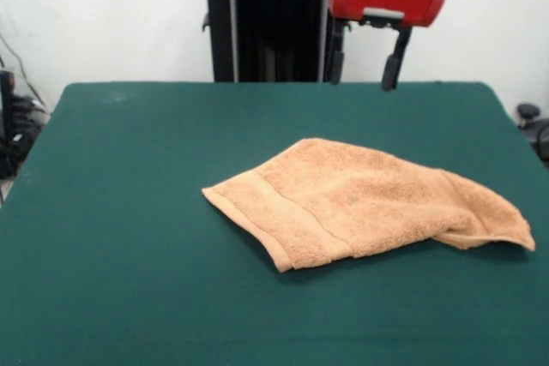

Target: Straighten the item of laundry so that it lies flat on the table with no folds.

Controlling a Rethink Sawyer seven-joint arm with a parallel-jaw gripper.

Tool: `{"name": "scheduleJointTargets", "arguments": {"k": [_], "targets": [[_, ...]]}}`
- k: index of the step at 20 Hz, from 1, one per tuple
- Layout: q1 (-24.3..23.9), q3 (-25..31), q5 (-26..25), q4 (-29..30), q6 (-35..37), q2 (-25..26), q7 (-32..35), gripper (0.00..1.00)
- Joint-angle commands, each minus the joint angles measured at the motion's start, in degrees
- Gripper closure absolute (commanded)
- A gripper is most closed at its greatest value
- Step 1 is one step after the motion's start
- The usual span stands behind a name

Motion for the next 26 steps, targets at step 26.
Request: {"name": "scheduleJointTargets", "arguments": {"k": [26], "targets": [[2.58,4.14,-1.55,-9.29,-8.01,20.17,10.83,0.0]]}}
